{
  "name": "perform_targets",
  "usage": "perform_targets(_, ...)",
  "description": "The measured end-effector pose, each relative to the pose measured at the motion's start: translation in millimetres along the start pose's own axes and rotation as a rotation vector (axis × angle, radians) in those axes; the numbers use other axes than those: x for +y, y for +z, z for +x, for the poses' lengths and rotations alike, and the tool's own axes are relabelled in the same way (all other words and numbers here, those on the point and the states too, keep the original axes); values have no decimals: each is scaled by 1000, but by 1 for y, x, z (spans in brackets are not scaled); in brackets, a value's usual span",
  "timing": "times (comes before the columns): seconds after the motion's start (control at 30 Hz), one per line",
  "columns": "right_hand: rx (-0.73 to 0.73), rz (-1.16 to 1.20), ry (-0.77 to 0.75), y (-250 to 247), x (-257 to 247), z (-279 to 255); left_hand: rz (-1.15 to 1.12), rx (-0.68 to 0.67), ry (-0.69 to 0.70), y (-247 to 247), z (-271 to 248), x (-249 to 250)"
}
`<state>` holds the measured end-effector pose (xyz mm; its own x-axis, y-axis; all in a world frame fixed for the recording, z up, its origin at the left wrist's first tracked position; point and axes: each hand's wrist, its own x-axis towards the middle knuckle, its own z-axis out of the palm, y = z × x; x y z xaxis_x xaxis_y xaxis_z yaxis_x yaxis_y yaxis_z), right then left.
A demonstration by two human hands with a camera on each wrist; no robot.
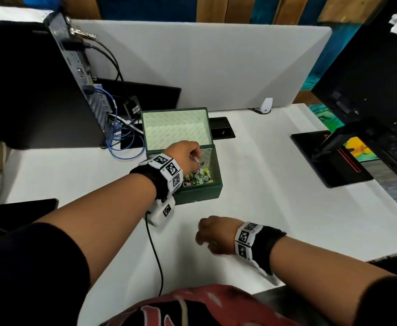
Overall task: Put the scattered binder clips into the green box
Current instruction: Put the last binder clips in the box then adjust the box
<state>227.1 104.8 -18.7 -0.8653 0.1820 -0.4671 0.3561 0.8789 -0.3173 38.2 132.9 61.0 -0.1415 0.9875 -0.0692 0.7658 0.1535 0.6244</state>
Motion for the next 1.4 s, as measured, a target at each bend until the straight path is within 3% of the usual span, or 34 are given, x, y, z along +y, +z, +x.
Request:
perform_targets(0.13,15,41,87,2,7,-2,32,-1,-25,-3,-4,-5)
perform_targets(0.27,103,88,164,-11,16,-13,-102,203,-131,-19,-20,-18)
perform_targets(0.33,239,146,164,-33,17,-20,-146,293,-227,-27,-29,-34)
perform_targets(0.43,520,265,133,-78,13,-23,-228,320,-362,-30,-43,-61)
perform_targets(0.5,678,302,120,-108,11,-20,-352,273,-448,-26,-50,-76)
perform_targets(0.6,770,352,159,-137,13,-8,-582,169,-546,-18,-54,-85)
perform_targets(0.77,772,462,200,-148,17,10,-662,24,-553,-12,-55,-83)
perform_targets(1.03,846,659,428,-162,47,24,-635,3,-514,-14,-58,-83)
perform_targets(1.1,780,657,548,-164,57,27,-621,-8,-504,-16,-60,-83)
perform_targets(1.2,569,729,699,-164,66,33,-622,-18,-511,-18,-60,-82)
perform_targets(1.3,395,963,719,-164,69,41,-584,-32,-510,-21,-62,-80)
perform_targets(1.4,374,1151,696,-166,70,51,-581,-41,-514,-21,-66,-82)
